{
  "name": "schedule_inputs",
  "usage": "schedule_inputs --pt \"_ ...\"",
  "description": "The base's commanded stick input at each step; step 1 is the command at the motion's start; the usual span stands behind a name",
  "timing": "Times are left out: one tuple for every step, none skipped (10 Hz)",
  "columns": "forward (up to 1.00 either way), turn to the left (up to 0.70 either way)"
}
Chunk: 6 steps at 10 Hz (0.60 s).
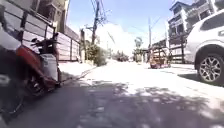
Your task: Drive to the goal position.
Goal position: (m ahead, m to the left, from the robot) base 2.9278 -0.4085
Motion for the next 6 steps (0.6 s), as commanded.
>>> schedule_inputs --pt "1.0 0.0" --pt "1.0 0.0" --pt "1.0 0.0" --pt "1.0 0.0" --pt "1.0 0.0" --pt "1.0 0.0"
